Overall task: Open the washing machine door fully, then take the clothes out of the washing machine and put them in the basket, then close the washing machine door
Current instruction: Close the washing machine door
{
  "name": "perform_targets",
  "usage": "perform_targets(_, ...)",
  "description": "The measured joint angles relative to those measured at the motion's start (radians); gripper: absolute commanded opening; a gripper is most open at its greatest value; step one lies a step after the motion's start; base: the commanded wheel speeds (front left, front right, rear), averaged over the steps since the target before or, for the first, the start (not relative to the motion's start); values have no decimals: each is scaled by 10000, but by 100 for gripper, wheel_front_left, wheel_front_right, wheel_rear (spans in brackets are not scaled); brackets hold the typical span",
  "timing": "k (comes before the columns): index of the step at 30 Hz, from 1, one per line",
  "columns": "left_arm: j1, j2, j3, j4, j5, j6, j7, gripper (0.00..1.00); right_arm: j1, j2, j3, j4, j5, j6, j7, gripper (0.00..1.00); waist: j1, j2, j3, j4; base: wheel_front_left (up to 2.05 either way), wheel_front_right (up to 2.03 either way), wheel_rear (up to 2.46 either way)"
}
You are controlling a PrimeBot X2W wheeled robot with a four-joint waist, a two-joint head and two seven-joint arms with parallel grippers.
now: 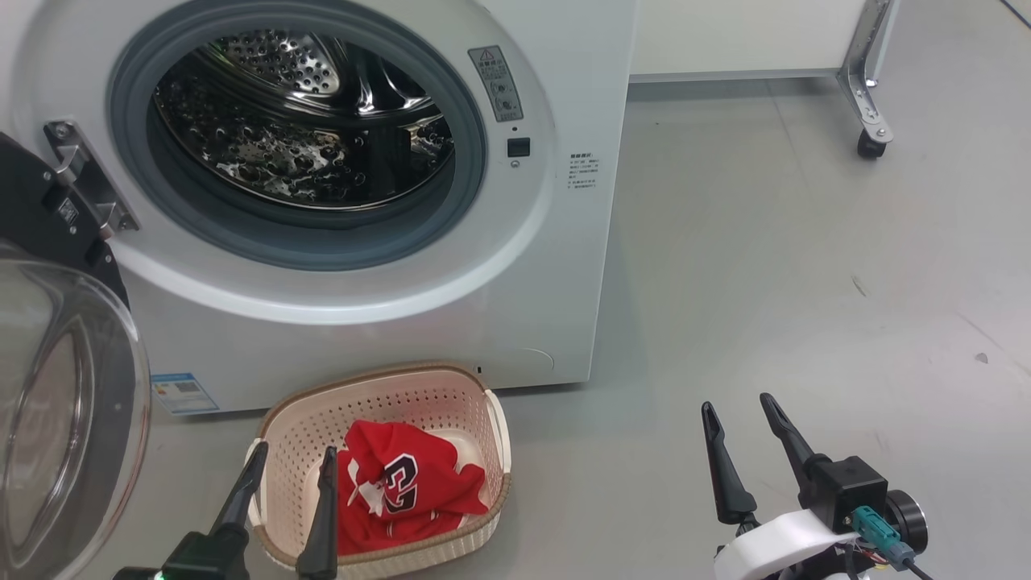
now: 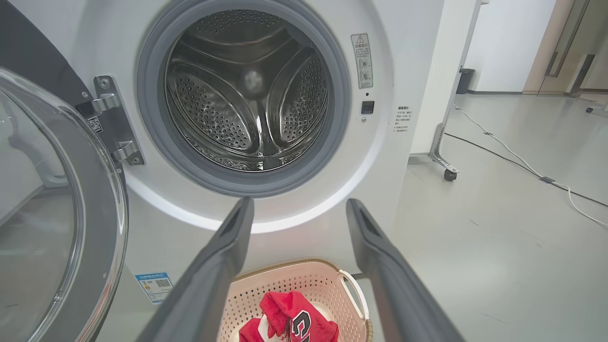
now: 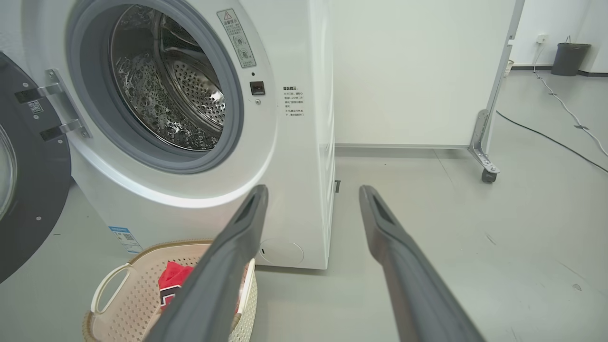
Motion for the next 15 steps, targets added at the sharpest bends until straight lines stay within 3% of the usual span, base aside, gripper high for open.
perform_targets(15,49,67,-48,-230,12,0,176,100,0,35,-71,-29,0,36,0,100,0,0,-17,36,-97,97,0)
